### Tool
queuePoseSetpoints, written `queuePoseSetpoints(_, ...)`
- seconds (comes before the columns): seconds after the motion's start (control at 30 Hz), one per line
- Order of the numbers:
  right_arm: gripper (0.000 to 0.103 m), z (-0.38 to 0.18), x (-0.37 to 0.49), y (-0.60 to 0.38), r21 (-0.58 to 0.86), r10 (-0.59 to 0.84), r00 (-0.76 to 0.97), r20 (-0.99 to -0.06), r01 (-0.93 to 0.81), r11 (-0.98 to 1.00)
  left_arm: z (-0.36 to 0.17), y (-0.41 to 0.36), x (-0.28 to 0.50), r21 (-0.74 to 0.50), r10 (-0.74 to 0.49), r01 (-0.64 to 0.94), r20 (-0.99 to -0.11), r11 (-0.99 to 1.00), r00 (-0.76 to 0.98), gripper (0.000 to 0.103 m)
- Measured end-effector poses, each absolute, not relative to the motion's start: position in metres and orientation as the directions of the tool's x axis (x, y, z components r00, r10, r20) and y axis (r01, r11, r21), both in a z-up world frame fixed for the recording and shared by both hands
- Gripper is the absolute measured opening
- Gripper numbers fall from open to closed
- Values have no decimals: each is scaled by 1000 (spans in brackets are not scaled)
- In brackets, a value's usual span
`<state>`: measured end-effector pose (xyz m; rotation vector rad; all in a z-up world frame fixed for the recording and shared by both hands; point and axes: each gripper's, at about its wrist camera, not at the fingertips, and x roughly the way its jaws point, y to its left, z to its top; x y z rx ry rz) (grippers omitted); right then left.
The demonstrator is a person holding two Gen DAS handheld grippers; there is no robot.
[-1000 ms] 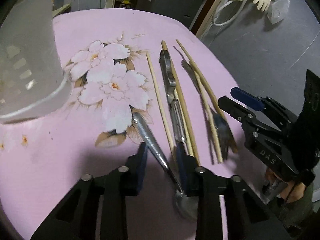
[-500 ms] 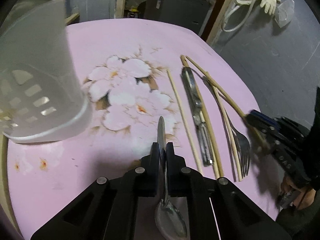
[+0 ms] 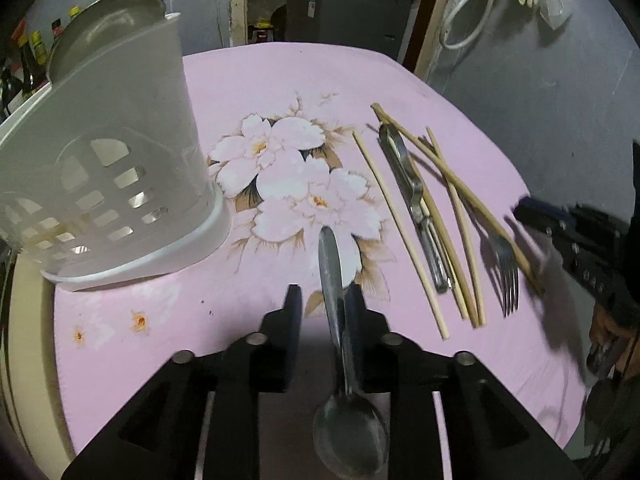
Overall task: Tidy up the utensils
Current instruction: 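Grasp a second steel spoon with the left tool while the right tool grasps a chopstick, then lift the spoon and chopstick and carry both over the white basket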
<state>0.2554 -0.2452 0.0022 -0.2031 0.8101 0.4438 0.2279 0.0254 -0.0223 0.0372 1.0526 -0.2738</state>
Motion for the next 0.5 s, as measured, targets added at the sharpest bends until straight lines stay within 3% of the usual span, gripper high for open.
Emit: queuePoseSetpoints(0.5,11,-7,262,-212,-45,311,552,-774,-537,842,-39,-10,228,15,-129,318,-895,948,427,26)
